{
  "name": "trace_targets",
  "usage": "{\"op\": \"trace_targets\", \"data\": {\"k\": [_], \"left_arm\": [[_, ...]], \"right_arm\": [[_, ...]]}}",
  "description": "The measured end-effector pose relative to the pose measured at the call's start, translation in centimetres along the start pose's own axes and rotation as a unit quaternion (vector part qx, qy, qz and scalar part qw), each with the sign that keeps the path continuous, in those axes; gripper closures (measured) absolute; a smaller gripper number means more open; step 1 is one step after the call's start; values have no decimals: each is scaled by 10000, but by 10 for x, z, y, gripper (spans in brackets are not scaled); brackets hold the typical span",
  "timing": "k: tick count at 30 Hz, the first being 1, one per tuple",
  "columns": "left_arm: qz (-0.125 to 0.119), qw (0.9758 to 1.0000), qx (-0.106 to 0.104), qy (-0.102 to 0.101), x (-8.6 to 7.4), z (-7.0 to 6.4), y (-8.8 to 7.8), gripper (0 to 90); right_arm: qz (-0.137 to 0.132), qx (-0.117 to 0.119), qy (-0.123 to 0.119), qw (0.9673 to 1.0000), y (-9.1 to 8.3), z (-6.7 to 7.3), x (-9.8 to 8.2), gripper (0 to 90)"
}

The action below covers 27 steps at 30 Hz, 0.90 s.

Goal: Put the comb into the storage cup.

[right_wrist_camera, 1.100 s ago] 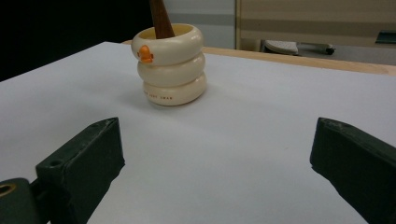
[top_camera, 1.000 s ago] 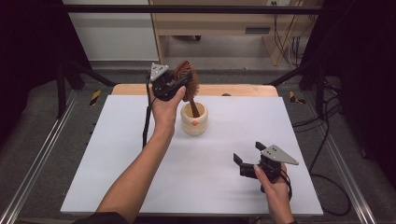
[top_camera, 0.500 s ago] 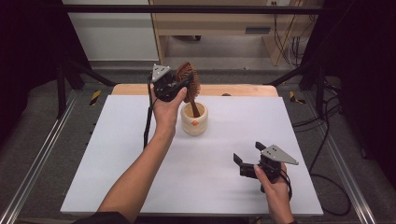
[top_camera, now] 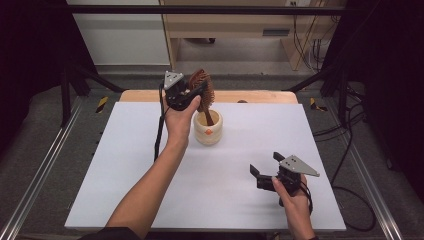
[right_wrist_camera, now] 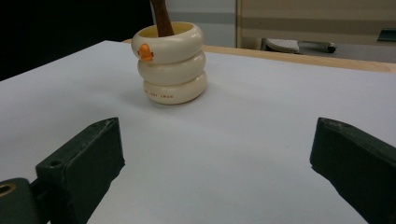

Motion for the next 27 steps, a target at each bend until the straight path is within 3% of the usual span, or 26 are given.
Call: {"op": "trace_targets", "data": {"k": [19, 27], "left_arm": [[41, 9996, 32, -271, -8, 6, 1, 517], [76, 9996, 35, -254, -10, 6, 2, 516]], "right_arm": [[17, 13, -16, 10000, 1, 0, -1, 32], [26, 17, -16, 10000, 1, 1, -1, 32]]}}
Point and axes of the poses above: each handheld gripper's, and its own axes: y roughly forward along the jaws, x roughly out of its top, z roughly to its left, the point moved 7 cm from there along y, roughly forward along the jaws
